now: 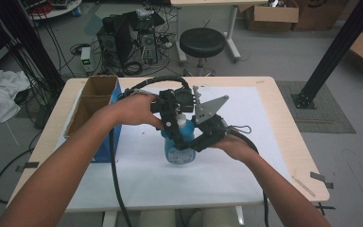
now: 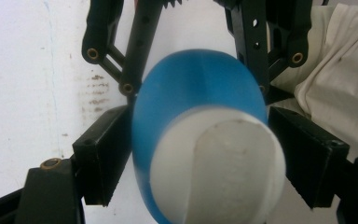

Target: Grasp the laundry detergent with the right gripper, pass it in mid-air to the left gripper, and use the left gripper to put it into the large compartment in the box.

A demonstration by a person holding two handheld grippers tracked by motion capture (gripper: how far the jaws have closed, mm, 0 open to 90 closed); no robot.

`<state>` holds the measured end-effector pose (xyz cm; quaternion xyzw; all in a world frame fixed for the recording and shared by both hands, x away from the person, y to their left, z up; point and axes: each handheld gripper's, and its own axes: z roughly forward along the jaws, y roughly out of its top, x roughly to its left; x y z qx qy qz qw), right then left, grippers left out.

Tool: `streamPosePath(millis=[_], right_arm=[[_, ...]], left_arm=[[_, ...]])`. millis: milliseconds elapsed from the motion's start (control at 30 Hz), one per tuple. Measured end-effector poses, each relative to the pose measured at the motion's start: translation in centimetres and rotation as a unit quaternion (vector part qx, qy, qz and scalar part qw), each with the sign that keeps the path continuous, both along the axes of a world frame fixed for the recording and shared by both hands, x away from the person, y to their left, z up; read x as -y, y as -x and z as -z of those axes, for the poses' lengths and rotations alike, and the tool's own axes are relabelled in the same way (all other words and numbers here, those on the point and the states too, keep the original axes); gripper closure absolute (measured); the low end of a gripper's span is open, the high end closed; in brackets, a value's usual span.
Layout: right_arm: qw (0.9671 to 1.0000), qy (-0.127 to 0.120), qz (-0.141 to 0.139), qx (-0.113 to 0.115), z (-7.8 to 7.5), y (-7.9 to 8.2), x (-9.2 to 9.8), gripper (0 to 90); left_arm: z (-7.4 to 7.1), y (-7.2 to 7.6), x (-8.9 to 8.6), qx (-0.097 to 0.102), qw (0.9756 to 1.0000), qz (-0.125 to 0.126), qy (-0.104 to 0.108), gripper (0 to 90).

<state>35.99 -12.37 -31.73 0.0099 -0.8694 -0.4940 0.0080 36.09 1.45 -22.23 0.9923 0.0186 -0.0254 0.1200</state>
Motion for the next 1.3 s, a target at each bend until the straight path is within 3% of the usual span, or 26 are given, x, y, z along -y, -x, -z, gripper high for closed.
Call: streamPosePath(millis=[533, 1300], right_arm=[[1.0000, 0.000, -0.002, 0.002, -0.06, -0.06, -0.02, 43.9], [1.0000, 0.000, 0.000, 0.003, -0.10, -0.05, -0.03, 43.9]], left_arm=[[0.10, -0.07, -0.09, -0.002, 1.0000, 0.002, 0.000, 29.1], [0.20, -0.06, -0.14, 0.011, 0.9999, 0.005, 0.002, 34.1]])
